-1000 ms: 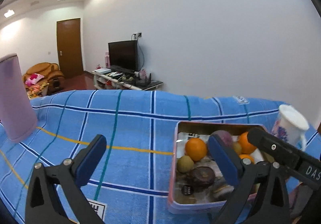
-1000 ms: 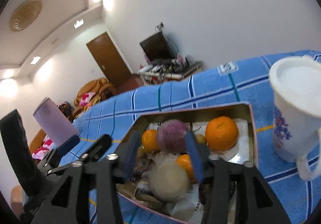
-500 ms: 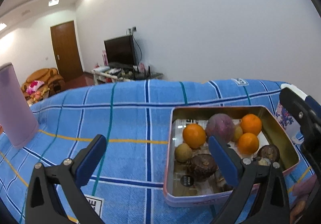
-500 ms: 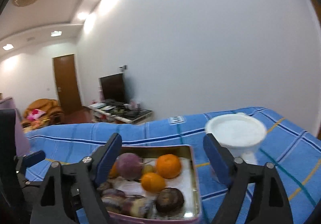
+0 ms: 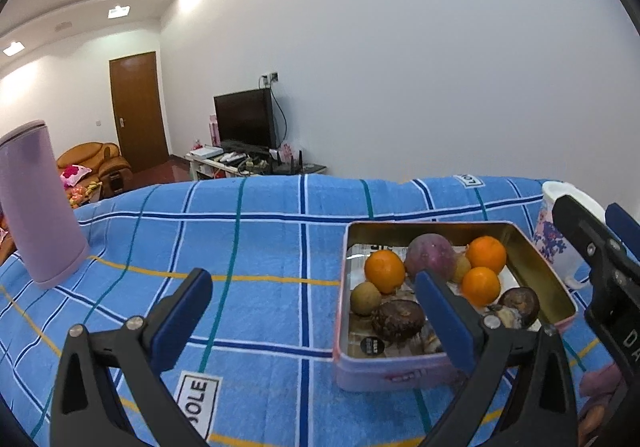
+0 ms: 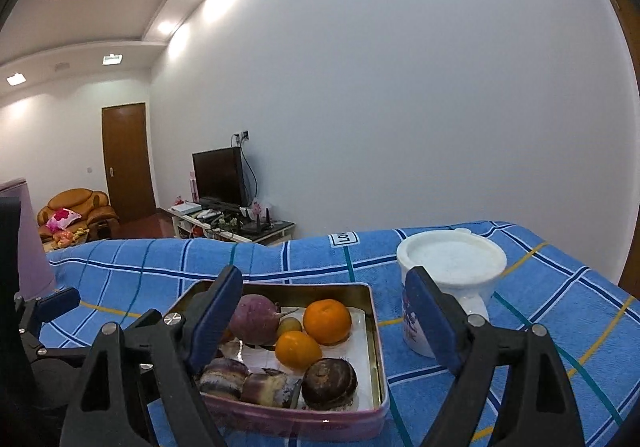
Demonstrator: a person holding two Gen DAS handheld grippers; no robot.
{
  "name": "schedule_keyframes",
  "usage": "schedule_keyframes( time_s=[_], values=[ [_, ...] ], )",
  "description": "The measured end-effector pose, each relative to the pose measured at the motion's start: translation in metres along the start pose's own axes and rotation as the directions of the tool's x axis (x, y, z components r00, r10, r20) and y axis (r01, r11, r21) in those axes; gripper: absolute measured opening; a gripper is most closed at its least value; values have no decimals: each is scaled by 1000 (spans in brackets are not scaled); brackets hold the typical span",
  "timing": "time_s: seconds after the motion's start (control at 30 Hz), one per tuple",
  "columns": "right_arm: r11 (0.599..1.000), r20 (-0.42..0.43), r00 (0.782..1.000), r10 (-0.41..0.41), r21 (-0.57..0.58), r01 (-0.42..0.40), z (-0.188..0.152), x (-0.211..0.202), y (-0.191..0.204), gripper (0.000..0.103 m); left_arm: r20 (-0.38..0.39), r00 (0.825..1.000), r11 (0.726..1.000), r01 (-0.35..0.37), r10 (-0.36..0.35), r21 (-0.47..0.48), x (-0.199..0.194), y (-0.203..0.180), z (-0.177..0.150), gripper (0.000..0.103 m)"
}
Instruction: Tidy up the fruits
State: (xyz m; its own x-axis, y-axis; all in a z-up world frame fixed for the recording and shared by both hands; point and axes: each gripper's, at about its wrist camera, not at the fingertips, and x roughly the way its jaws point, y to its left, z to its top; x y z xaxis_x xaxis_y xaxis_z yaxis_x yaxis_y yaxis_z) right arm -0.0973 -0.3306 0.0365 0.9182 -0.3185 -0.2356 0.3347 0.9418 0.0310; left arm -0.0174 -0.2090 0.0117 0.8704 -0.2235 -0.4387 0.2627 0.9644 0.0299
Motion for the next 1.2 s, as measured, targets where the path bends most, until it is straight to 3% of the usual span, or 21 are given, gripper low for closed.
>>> schedule_keyframes(
  time_s=[0.5,1.2],
  values=[
    [1000,81,996,-29,8,28,-5,-46,-5,85,85,996,1000,11,-13,25,-45,2,-15,103],
    [999,96,995,-40,-3,41,-6,-53,-4,85,95,995,999,6,-10,41,-49,-3,-17,103]
  ],
)
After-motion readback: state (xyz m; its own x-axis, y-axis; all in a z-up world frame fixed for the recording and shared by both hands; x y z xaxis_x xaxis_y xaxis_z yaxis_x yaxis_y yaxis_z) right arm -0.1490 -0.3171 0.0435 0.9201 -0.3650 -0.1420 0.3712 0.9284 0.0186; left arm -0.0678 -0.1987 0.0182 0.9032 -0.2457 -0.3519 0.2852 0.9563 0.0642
